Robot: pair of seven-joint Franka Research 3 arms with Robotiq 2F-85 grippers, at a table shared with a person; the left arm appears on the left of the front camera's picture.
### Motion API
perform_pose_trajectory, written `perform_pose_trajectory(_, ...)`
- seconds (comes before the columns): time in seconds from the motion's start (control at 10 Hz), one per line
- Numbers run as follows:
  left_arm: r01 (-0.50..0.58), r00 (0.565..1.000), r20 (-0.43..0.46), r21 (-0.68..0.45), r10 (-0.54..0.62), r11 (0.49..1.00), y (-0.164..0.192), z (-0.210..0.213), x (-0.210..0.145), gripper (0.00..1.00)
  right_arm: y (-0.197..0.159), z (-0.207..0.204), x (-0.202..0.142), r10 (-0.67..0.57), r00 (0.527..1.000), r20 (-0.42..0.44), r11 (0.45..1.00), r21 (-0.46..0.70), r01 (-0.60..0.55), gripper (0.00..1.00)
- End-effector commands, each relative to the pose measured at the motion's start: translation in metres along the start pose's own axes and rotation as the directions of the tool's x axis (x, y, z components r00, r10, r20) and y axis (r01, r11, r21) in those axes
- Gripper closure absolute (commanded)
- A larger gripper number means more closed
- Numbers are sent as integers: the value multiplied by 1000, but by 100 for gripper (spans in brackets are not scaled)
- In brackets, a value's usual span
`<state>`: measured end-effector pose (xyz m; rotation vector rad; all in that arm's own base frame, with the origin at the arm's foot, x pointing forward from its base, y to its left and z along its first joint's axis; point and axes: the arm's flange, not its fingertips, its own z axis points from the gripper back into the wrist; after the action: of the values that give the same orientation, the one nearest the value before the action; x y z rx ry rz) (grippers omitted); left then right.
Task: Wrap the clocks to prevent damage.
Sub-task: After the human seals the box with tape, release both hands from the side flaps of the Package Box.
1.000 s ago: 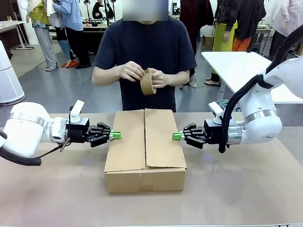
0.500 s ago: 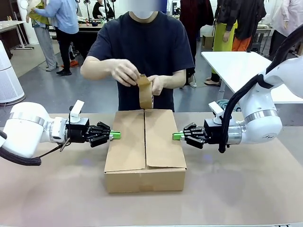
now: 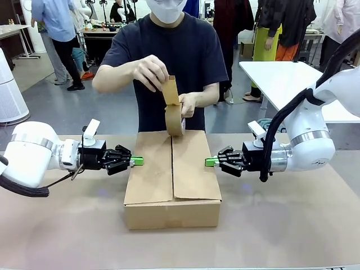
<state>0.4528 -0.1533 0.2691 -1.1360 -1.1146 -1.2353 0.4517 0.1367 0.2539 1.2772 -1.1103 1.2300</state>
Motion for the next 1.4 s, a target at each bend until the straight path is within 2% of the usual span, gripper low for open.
perform_pose_trajectory(0.0,-2,1000,-12,6,2,1000,0,0,-3,100,0,1,-2,-14,1000,-4,1000,-7,14,99)
perform_pose_trajectory(1.3,-2,1000,-12,6,2,1000,0,0,-3,100,0,1,-2,-14,1000,-4,1000,-7,14,99)
